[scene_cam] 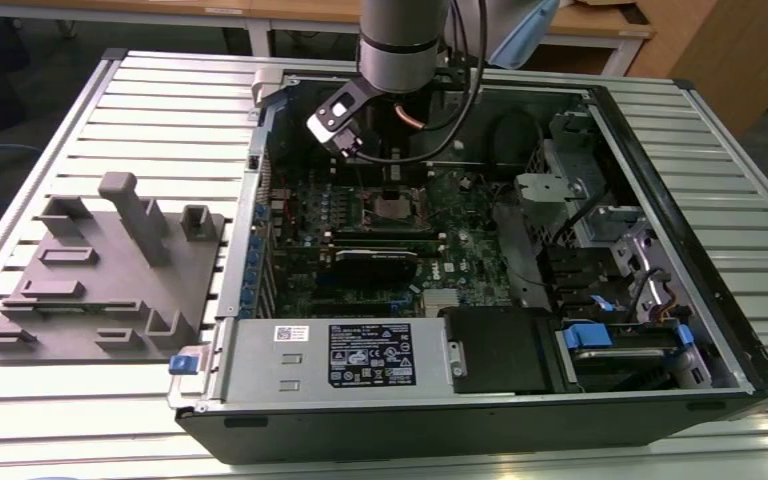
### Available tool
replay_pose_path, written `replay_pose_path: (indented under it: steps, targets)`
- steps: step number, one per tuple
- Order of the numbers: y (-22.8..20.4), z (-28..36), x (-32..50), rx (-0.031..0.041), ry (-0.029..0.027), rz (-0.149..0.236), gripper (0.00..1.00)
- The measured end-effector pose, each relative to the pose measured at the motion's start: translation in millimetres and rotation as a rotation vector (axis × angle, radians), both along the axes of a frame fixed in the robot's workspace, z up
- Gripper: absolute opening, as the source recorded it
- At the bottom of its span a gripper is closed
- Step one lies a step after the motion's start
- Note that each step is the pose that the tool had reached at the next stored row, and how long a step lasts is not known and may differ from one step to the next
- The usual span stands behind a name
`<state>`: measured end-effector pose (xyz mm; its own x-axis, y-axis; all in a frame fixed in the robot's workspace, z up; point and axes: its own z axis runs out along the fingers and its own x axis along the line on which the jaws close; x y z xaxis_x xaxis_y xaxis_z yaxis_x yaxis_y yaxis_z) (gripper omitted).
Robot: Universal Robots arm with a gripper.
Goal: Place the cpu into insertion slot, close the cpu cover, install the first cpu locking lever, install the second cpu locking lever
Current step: 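Place the cpu into insertion slot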
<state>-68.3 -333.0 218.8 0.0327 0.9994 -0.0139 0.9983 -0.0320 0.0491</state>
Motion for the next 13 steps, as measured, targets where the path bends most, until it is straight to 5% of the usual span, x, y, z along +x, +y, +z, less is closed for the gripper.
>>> replay_pose_path:
  steps: [13]
  targets:
    - [0.0, -1.8, 5.3, -0.0002, 0.0014, 0.000, 0.10]
